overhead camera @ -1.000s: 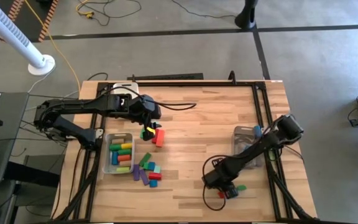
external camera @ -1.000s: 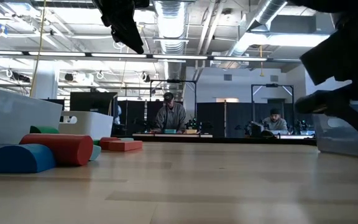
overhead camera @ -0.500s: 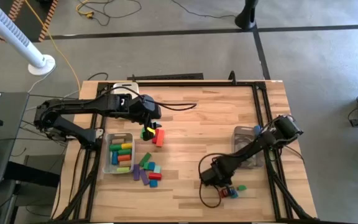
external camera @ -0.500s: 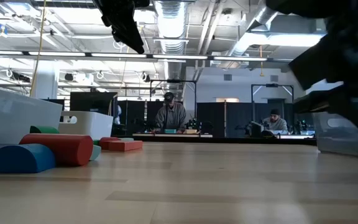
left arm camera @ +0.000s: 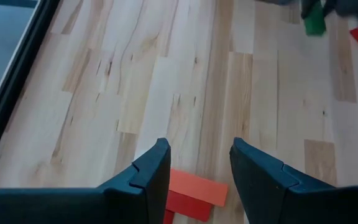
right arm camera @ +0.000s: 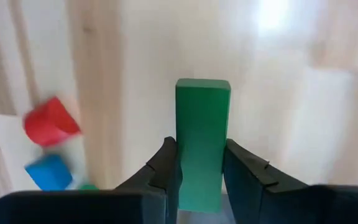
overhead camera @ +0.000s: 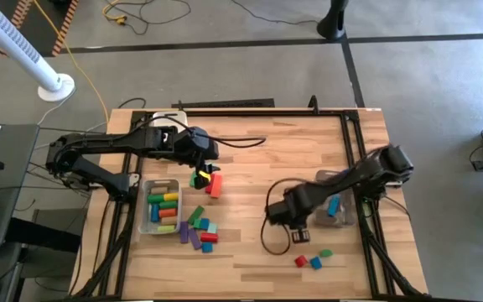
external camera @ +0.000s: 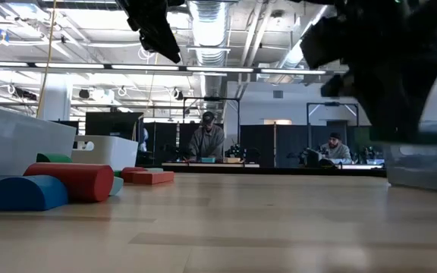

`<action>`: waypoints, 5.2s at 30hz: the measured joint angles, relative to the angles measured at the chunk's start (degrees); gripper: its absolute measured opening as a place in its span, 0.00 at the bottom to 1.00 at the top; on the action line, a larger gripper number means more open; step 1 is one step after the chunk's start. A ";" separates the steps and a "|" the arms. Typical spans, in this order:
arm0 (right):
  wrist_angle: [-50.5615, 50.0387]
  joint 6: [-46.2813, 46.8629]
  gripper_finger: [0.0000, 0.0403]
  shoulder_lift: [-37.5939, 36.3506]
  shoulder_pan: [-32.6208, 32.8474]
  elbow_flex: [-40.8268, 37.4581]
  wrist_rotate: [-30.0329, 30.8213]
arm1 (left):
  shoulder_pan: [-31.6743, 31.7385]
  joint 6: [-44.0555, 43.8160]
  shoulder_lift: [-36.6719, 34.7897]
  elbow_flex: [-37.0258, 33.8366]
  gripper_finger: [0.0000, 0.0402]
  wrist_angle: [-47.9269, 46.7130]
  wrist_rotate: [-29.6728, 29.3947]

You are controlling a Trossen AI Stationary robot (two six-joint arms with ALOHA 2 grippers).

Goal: Sort blocks by size
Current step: Put the dark green rectangular block into the black bin, then put the orange rectangular block into the black bin

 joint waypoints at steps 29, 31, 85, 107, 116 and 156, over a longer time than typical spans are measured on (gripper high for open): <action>-26.08 28.83 0.30 -24.82 1.56 -10.42 -0.41 | -0.02 1.51 0.00 -0.02 0.39 0.08 0.00; -24.52 31.03 0.31 -25.99 2.81 -12.50 -1.27 | 0.00 1.53 0.00 -0.04 0.39 0.07 0.00; -11.77 44.52 0.65 -30.62 3.13 -18.58 3.02 | 1.06 12.34 32.02 0.00 0.39 -6.80 19.78; -12.15 44.25 0.65 -30.60 4.80 -16.32 3.46 | 2.60 24.32 26.84 0.33 0.39 -4.01 9.65; -13.12 44.58 0.65 -30.60 4.77 -13.70 4.62 | 3.70 38.62 28.09 -0.13 0.40 -0.38 4.28; -19.44 42.11 0.64 -30.75 2.52 -8.66 8.97 | 5.91 40.81 33.26 -0.06 0.30 0.47 9.19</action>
